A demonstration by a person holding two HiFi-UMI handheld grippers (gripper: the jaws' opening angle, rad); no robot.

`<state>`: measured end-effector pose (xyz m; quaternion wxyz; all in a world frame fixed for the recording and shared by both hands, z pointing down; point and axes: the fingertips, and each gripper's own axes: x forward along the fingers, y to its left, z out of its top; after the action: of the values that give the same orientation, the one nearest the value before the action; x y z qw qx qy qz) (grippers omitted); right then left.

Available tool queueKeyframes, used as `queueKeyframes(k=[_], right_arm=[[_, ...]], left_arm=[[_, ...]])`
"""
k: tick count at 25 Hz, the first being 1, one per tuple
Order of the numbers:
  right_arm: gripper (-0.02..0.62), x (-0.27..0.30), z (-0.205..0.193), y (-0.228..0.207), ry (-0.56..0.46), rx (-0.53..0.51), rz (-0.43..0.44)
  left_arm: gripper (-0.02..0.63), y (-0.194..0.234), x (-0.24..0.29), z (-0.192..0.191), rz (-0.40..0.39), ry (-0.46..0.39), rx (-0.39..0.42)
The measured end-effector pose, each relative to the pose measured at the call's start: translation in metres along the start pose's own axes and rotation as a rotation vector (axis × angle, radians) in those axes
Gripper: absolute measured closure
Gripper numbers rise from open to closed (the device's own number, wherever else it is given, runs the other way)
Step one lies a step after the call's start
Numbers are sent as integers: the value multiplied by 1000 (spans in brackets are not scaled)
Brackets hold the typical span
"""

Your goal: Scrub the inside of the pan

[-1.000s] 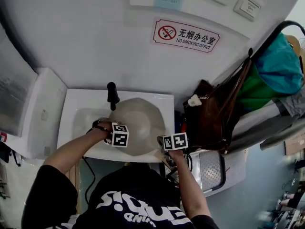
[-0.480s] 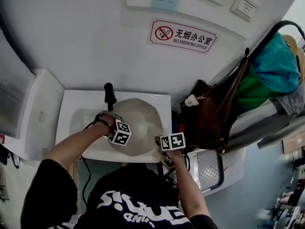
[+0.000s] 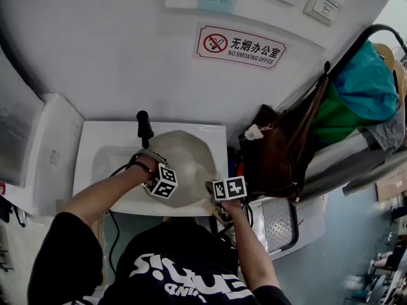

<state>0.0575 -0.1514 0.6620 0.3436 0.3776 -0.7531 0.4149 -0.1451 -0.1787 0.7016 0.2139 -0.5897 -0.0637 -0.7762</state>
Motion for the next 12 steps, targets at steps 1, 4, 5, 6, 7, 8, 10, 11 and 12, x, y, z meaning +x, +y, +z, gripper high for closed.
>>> queueKeyframes(k=[1, 4, 5, 6, 7, 8, 10, 11, 12], right_arm=[[497, 0, 0, 0, 0, 0, 0], [497, 0, 0, 1, 0, 1, 1], [497, 0, 0, 0, 0, 1, 1], [497, 0, -1, 0, 0, 2, 2], [497, 0, -1, 0, 0, 4, 2], [497, 0, -1, 0, -1, 5, 3], [497, 0, -1, 0, 0, 6, 6], [497, 0, -1, 0, 0, 6, 8], [497, 0, -1, 0, 0, 6, 10]], left_arm=[[588, 0, 1, -2, 15, 23, 33], [588, 1, 5, -7, 58, 88, 125], [588, 3, 5, -8, 68, 102, 143], [588, 5, 6, -9, 75, 112, 154], [588, 7, 6, -10, 80, 121, 159], [588, 11, 6, -12, 82, 127, 158], [588, 18, 4, -13, 80, 128, 137], [588, 22, 2, -13, 79, 125, 126], [588, 27, 1, -14, 89, 129, 124]])
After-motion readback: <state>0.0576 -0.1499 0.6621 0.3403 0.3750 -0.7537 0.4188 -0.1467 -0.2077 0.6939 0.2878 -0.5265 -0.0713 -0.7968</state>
